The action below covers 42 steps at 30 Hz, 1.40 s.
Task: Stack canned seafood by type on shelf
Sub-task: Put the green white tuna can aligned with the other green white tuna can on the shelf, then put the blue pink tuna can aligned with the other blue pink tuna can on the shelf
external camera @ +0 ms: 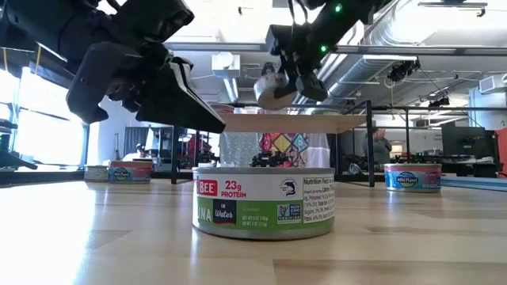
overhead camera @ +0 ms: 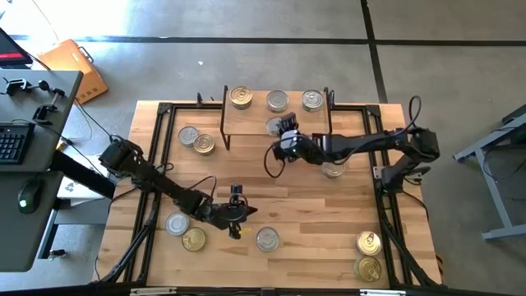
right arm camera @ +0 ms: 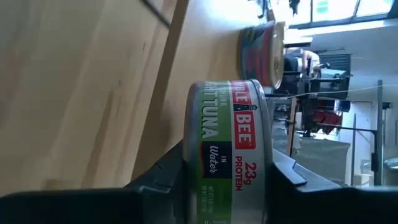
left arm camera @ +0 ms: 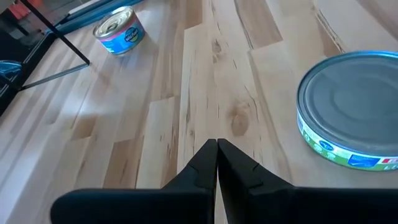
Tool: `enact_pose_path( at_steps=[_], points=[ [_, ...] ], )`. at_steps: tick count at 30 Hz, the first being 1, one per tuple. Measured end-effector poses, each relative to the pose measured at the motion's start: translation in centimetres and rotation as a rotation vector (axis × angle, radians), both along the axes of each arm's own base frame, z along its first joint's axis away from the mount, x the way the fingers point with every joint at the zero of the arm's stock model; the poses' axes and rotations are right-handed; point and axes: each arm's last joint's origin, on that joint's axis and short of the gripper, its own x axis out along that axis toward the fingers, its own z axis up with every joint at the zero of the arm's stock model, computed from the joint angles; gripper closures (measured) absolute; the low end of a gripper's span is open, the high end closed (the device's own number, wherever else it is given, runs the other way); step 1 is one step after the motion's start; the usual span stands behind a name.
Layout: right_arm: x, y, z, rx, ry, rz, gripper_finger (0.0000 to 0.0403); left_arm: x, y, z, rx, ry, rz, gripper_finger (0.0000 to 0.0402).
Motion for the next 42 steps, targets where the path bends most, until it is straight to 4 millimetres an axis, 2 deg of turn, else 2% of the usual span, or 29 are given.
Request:
enact_pose_path(
  at_steps=[7, 14, 19, 27, 32, 37, 42],
  points=[
    [-0.2, -2.0, -0.3, 0.108, -0.054, -0.037, 0.0282, 0.0, 0.0, 0.1, 0.008, -0.006, 0.000, 0.0397],
    [-0.4, -2.9, -0.5, 0.201, -0.081, -0.025, 0.0191, 0.0, 0.0, 0.1, 0.011, -0.006, -0.001, 0.0397],
    [-0.4, -3.4, -0.6, 0.258, -0.102, -0.006, 0.0160, 0.0, 0.0, 0.1, 0.010, -0.006, -0.001, 0.0397],
    [0.0, -3.4, 0.7, 0.257, -0.135, -0.001, 0.0154, 0.0, 0.0, 0.1, 0.010, -0.006, -0.001, 0.0397],
    [0.3, -3.4, 2.3, 0.349, -0.222, -0.059, 0.0155, 0.0, 0.0, 0.1, 0.007, -0.006, 0.001, 0.0397],
    [0.6, -3.1, 3.3, 0.545, -0.323, -0.055, 0.0158, 0.0, 0.0, 0.1, 0.001, -0.007, 0.004, 0.0397],
    [1.0, -1.8, 2.7, 0.771, -0.390, 0.028, 0.0158, 0.0, -0.1, 0.1, 0.001, -0.007, 0.001, 0.0397]
  ],
)
